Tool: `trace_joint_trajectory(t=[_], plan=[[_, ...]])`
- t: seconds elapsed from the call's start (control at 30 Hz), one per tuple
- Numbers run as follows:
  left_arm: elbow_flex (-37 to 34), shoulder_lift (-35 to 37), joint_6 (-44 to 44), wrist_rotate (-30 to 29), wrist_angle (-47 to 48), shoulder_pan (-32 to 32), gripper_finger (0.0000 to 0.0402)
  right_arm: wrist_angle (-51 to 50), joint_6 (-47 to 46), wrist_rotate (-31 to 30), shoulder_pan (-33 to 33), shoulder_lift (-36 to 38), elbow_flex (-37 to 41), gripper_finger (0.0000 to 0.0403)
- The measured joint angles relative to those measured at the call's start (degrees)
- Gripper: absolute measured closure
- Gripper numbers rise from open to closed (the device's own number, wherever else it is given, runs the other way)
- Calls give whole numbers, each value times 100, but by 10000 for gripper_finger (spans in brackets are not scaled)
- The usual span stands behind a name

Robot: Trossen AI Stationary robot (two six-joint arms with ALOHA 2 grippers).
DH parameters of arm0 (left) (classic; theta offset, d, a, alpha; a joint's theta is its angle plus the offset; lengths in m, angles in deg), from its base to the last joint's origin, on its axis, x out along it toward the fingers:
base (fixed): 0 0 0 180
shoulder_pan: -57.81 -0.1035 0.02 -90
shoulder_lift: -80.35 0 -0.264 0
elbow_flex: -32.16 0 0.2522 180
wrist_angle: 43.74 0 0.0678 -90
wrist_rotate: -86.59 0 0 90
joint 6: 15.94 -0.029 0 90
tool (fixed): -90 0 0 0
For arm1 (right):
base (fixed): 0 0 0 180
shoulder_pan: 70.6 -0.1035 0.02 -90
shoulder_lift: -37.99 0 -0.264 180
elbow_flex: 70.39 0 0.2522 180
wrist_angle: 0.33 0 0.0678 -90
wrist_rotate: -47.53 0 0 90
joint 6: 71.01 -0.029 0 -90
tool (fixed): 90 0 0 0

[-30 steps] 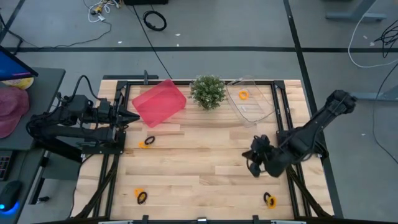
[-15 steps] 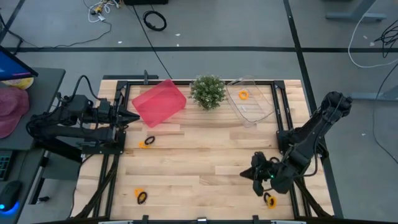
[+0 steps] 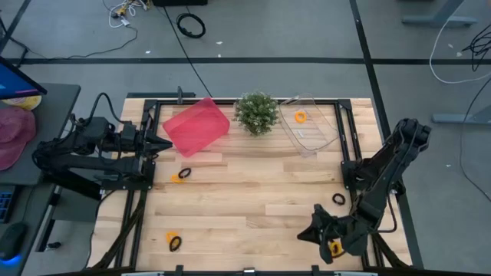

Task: Sort spring keychains
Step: Put the yellow spring keychain into the transparent bin

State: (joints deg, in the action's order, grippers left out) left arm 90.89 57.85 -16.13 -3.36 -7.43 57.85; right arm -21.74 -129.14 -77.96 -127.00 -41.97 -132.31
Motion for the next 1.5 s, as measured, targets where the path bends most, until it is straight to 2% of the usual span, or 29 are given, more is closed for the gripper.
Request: trace_joint_trajectory(t=[0.17, 0.3, 0.37, 0.47, 0.63, 0.73, 0.83, 0.97, 1.13, 1.23, 1.33, 1.5], plan=[[1, 0, 1, 0, -2, -2, 371, 285, 293, 188, 4, -35, 0, 379], [2, 0, 0, 0, -2, -1, 371, 386, -124, 297, 6, -30, 0, 379], [0, 0, 0, 0, -2, -2, 371, 606, -174, 616, 73, 29, 0, 379], [1, 0, 0, 0, 0, 0, 371, 1173, 239, 1041, 162, 135, 0, 379], [0, 0, 2, 2, -2, 0, 371, 2346, 1171, 999, 54, 225, -23, 379], [1, 0, 1, 0, -2, 0, 371, 2168, 1350, 786, -155, 182, -266, 379], [2, 0, 0, 2, -1, 0, 371, 1540, 1401, 447, -429, 71, -737, 379], [2, 0, 2, 2, -2, -2, 371, 389, 1348, -36, -771, -297, -1734, 379], [1, 0, 0, 1, 1, -1, 371, -1650, 552, -296, -1005, -1012, -3183, 379], [1, 0, 1, 0, -1, 0, 371, -3006, -327, -286, -1043, -1415, -3908, 379], [0, 0, 0, 0, -2, -2, 371, -4184, -1296, -19, -1043, -1743, -4402, 379], [2, 0, 1, 0, 0, -1, 371, -5398, -2903, 668, -1054, -1964, -4506, 379]])
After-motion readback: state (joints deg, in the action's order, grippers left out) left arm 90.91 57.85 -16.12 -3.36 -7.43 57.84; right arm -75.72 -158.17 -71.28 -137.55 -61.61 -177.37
